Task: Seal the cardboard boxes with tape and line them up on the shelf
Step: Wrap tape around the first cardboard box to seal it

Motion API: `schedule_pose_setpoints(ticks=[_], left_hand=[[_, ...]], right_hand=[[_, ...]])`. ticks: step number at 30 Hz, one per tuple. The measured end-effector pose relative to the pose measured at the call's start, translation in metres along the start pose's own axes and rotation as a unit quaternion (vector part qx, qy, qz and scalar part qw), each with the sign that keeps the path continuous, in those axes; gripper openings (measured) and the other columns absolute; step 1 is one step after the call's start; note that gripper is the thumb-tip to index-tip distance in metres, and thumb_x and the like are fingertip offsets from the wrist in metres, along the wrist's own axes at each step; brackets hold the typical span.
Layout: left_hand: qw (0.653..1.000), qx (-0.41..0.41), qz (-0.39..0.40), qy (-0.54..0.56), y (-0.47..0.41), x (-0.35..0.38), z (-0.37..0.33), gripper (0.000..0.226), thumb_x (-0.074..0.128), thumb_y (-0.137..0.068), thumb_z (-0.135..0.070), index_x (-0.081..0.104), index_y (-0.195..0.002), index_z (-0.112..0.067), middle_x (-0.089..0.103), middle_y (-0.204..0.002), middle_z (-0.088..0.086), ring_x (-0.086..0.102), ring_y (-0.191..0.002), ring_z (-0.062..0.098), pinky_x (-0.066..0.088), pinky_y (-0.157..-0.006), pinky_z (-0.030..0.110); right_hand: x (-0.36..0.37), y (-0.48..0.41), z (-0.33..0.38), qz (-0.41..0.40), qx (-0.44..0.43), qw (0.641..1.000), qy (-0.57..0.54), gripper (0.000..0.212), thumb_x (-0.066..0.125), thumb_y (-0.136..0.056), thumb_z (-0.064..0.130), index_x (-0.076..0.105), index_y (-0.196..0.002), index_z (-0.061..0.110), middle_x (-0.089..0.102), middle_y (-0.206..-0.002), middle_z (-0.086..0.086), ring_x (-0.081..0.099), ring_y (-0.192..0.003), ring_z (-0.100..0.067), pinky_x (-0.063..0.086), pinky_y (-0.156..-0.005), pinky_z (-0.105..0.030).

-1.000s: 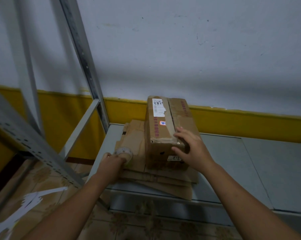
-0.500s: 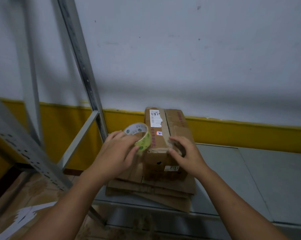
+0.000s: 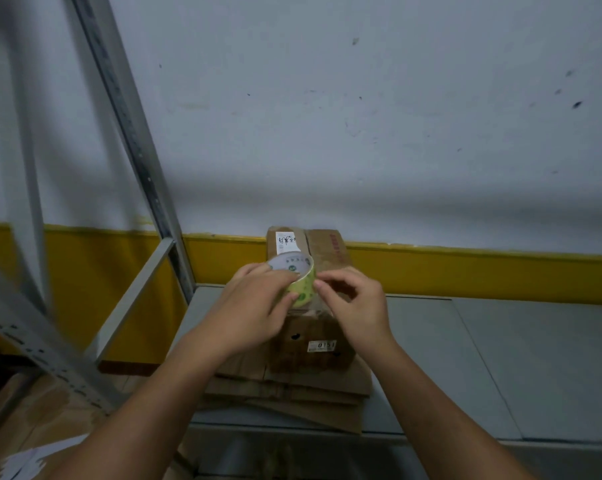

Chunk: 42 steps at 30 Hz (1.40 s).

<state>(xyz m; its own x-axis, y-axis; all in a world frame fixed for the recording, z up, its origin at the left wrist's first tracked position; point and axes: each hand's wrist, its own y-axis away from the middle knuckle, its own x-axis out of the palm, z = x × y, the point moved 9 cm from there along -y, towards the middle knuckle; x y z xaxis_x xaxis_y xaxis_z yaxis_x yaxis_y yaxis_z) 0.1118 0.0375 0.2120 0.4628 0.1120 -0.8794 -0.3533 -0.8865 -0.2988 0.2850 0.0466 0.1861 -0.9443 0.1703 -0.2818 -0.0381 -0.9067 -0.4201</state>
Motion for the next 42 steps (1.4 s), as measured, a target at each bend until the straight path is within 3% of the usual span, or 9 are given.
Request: schedule_pose_setpoints(ticks=[5,10,15,21,25,30,33,37,42], left_hand=[[0.985,-0.003,0.059,0.161,-0.011,0.018,0.010,0.034,0.053,-0.096,-0.066,0.072,-0.099,-0.038,0.071,-0.087,-0.013,0.066,-0.085,0.013,0.058,-0.074,0.052],[0.937,-0.011,-0.007,0.350,-0.009,0.014,0.015,0.054,0.063,-0.093,-0.066,0.078,-0.091,-0.014,0.075,-0.082,0.006,0.071,-0.077,0.031,0.055,-0.064,0.049],[0.945,-0.041,-0.001,0.325,-0.014,0.022,0.027,0.042,0.069,-0.096,-0.052,0.077,-0.082,-0.013,0.073,-0.074,0.005,0.069,-0.068,0.024,0.049,-0.055,0.033],[0.984,-0.107,0.080,0.120,-0.023,0.017,0.035,0.048,0.073,-0.090,-0.064,0.076,-0.068,-0.021,0.069,-0.058,-0.010,0.063,-0.049,0.008,0.056,-0.054,0.040],[0.981,-0.091,0.081,0.152,-0.026,0.011,0.033,0.059,0.071,-0.088,-0.068,0.073,-0.064,-0.015,0.069,-0.056,0.000,0.064,-0.048,0.014,0.051,-0.049,0.036],[0.875,-0.055,0.035,0.479,-0.013,0.010,0.053,0.053,0.072,-0.091,-0.060,0.074,-0.068,-0.013,0.069,-0.065,0.010,0.064,-0.059,0.020,0.051,-0.061,0.026],[0.830,-0.056,0.028,0.555,-0.008,0.023,0.064,0.053,0.081,-0.080,-0.064,0.074,-0.070,-0.012,0.066,-0.067,0.012,0.062,-0.061,0.019,0.049,-0.059,0.024],[0.866,-0.051,0.035,0.496,0.001,0.027,0.072,0.038,0.078,-0.082,-0.053,0.072,-0.062,-0.021,0.059,-0.058,-0.003,0.055,-0.055,0.010,0.044,-0.056,0.020],[0.929,-0.101,0.070,0.350,0.006,0.024,0.119,0.054,0.076,-0.080,-0.064,0.058,-0.053,-0.021,0.044,-0.051,0.000,0.041,-0.049,0.017,0.039,-0.059,0.034]], right_hand=[[-0.011,-0.007,-0.013,-0.018,0.088,0.994,-0.065,0.008,0.068,-0.098,0.014,0.075,-0.100,0.013,0.074,-0.094,-0.001,0.071,-0.089,-0.014,0.061,-0.075,-0.030],[-0.012,-0.008,-0.022,0.000,0.163,0.975,-0.151,0.012,0.064,-0.101,0.013,0.075,-0.097,0.011,0.074,-0.084,0.000,0.068,-0.079,-0.012,0.058,-0.070,-0.030],[-0.020,-0.006,-0.027,0.025,0.162,0.982,-0.098,0.009,0.068,-0.098,0.014,0.077,-0.101,0.013,0.076,-0.088,-0.010,0.070,-0.076,-0.017,0.063,-0.076,-0.039],[-0.040,-0.009,-0.017,0.005,0.138,0.985,-0.101,0.011,0.066,-0.098,0.007,0.076,-0.103,0.004,0.074,-0.087,-0.019,0.066,-0.070,-0.013,0.058,-0.067,-0.024],[-0.034,-0.004,-0.033,-0.003,0.196,0.963,-0.185,0.013,0.063,-0.100,0.007,0.074,-0.105,0.002,0.069,-0.077,-0.010,0.063,-0.071,-0.018,0.058,-0.070,-0.029],[-0.028,0.005,-0.061,-0.012,0.302,0.904,-0.301,0.013,0.068,-0.097,0.011,0.072,-0.101,-0.001,0.061,-0.071,-0.006,0.058,-0.066,-0.013,0.054,-0.071,-0.028],[-0.024,0.008,-0.068,-0.018,0.307,0.906,-0.291,0.013,0.069,-0.094,0.007,0.072,-0.105,0.000,0.067,-0.080,-0.010,0.061,-0.066,-0.011,0.057,-0.069,-0.025],[-0.042,-0.001,-0.067,-0.033,0.273,0.932,-0.236,0.009,0.070,-0.093,0.003,0.073,-0.100,-0.001,0.068,-0.073,-0.009,0.061,-0.063,-0.012,0.056,-0.064,-0.023],[-0.082,-0.004,-0.084,-0.068,0.268,0.946,-0.171,0.005,0.072,-0.092,0.004,0.074,-0.096,0.003,0.068,-0.067,-0.004,0.061,-0.063,-0.013,0.058,-0.065,-0.025]])
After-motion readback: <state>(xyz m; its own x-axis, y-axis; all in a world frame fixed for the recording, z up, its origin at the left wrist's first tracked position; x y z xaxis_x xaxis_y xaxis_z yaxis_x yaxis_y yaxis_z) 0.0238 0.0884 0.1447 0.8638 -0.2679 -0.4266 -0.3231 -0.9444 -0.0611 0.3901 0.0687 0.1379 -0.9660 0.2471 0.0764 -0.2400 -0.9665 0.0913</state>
